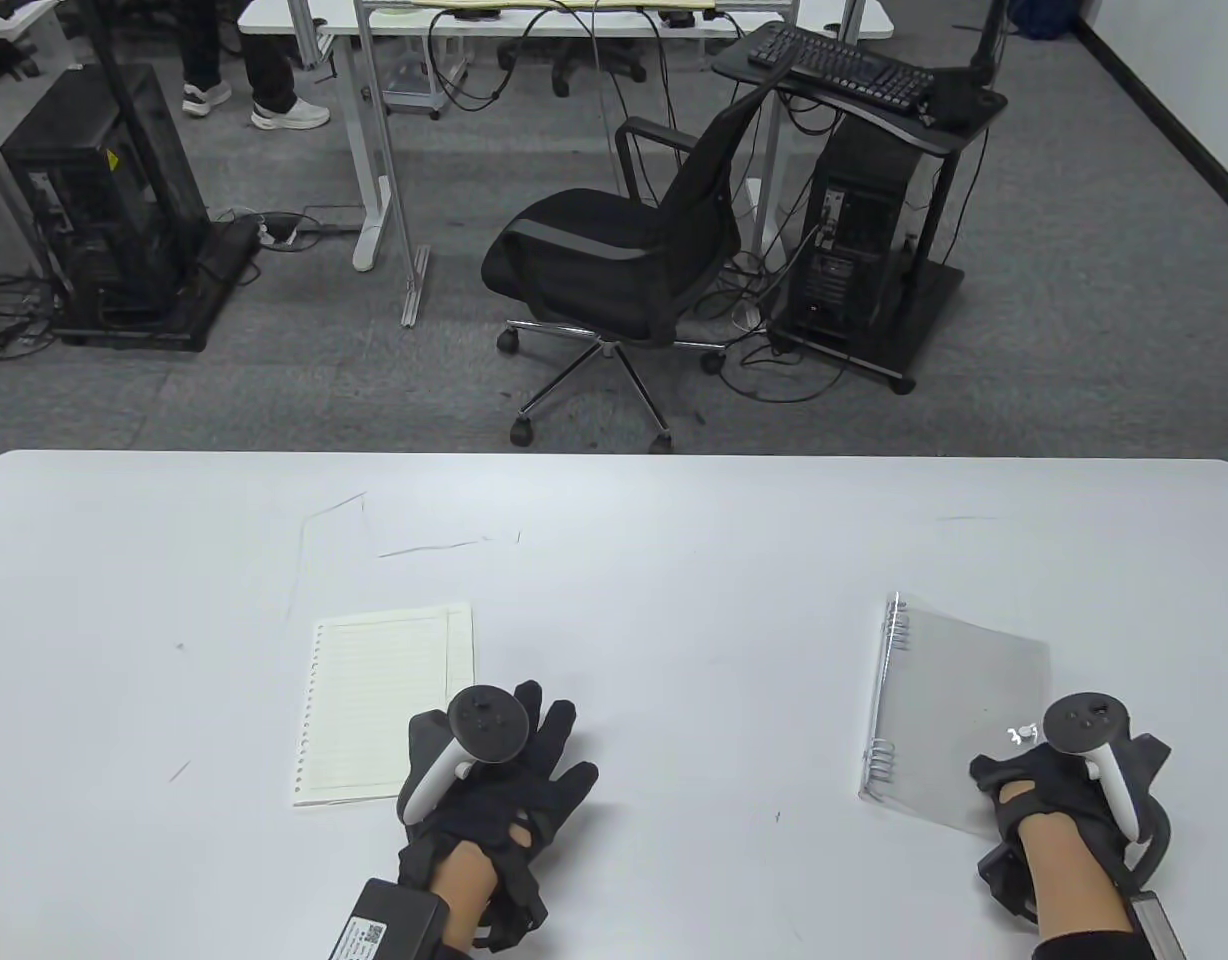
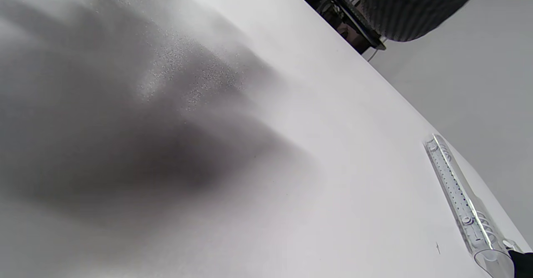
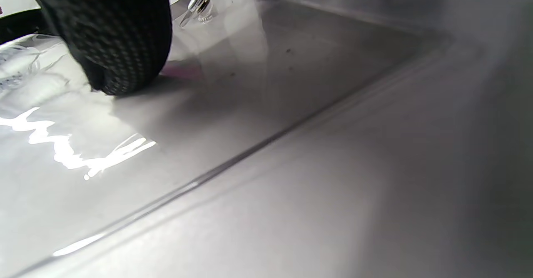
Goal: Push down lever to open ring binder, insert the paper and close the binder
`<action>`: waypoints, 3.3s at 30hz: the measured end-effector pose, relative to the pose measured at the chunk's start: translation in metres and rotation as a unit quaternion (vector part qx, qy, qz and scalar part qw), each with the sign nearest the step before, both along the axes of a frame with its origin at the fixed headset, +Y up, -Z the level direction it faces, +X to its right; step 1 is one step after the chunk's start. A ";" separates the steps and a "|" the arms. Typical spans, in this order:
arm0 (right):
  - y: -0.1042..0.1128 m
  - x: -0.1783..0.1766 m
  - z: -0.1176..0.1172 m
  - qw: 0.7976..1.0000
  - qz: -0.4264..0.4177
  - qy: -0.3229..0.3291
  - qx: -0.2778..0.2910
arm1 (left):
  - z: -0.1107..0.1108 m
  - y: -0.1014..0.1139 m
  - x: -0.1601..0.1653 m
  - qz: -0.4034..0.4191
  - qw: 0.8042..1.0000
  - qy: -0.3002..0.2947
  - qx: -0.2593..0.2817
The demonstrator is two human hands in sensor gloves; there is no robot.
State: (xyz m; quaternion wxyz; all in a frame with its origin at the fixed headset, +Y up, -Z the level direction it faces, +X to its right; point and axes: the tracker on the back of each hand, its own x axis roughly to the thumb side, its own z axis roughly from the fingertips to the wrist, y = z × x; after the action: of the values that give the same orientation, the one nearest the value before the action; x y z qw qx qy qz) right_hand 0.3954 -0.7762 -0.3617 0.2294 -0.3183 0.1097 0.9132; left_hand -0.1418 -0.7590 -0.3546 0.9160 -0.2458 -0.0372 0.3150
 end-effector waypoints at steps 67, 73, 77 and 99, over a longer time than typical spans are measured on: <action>0.003 -0.163 0.012 0.959 0.111 0.259 -0.026 | 0.008 -0.017 0.062 -0.057 0.993 -0.099 -0.001; 0.002 -0.165 0.011 0.949 0.162 0.262 -0.066 | 0.019 -0.022 0.099 -0.069 0.982 -0.173 0.016; 0.013 -0.160 0.012 0.951 0.159 0.260 -0.053 | 0.023 -0.024 0.111 -0.066 0.978 -0.196 0.024; -0.003 -0.178 -0.006 0.919 0.070 0.385 0.046 | 0.033 -0.041 0.147 -0.142 0.956 -0.256 0.025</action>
State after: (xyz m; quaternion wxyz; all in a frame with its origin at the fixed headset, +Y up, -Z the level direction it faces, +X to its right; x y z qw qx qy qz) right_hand 0.2171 -0.7788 -0.3673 0.1191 0.0620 0.1247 0.9831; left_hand 0.0055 -0.8003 -0.3211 0.9168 -0.2976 -0.2434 0.1076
